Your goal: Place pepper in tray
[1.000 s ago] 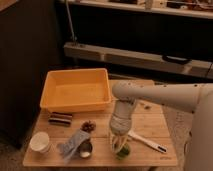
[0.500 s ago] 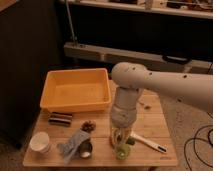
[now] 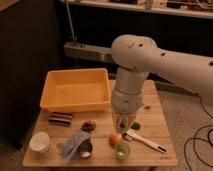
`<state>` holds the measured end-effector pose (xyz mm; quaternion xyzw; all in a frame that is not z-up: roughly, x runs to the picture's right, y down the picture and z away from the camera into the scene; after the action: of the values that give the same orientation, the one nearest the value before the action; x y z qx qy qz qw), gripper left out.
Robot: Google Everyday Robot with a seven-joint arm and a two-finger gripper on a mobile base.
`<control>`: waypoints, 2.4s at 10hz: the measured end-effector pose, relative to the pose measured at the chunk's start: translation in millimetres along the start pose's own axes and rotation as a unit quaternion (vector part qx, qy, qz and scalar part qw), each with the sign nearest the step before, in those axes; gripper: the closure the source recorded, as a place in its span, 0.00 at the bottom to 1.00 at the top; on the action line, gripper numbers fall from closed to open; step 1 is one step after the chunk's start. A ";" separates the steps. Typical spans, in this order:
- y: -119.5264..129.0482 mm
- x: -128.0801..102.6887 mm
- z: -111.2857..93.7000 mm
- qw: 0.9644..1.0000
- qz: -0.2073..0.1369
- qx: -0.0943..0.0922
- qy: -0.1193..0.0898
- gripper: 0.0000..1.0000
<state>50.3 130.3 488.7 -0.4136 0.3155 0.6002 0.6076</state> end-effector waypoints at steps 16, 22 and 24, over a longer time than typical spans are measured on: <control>129.7 -130.6 -39.1 0.979 -0.185 -0.089 -0.017 1.00; 164.8 -214.4 -57.4 0.967 -0.213 -0.139 -0.019 0.98; 160.3 -236.4 -42.2 0.962 -0.225 -0.157 -0.008 0.79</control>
<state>-122.7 -27.6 657.5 -0.5594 0.1115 0.4933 0.6567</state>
